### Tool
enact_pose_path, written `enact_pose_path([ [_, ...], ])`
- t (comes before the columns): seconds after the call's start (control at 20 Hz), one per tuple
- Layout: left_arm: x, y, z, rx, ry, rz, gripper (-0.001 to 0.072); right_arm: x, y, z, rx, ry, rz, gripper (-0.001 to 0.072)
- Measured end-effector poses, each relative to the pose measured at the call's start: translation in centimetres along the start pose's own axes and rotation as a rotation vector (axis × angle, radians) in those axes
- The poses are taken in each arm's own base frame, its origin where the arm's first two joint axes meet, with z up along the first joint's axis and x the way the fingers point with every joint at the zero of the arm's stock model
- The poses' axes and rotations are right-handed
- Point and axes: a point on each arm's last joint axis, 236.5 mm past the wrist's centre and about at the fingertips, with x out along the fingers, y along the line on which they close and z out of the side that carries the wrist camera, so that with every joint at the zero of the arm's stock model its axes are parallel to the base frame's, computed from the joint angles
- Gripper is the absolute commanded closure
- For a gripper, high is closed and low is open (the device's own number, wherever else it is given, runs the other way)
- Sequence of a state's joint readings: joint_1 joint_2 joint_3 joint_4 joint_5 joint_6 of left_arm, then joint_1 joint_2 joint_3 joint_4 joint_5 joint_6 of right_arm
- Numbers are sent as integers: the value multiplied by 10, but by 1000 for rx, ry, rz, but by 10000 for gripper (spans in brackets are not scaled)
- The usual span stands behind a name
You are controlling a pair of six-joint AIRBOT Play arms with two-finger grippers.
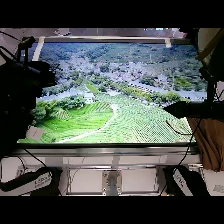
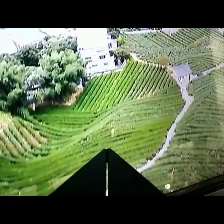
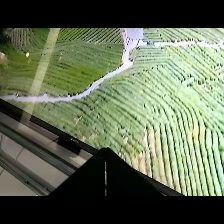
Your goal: Fold the clothes and pants, and hang the long-sleeved shirts on hangers.
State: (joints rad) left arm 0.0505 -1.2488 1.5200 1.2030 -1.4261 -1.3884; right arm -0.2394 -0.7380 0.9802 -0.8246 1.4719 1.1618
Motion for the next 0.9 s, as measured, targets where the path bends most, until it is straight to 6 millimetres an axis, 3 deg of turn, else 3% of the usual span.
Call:
enact_pose_path([
  [0.7,2,2,3,-1,-11,3,675,0,-2,3,0,-15,-7,697],
  [0.8,8,15,4,4,-1,45,675,0,-3,5,-1,-20,-14,697],
  [0.9,15,45,-2,20,44,155,673,0,-6,6,-2,-23,-25,697],
])
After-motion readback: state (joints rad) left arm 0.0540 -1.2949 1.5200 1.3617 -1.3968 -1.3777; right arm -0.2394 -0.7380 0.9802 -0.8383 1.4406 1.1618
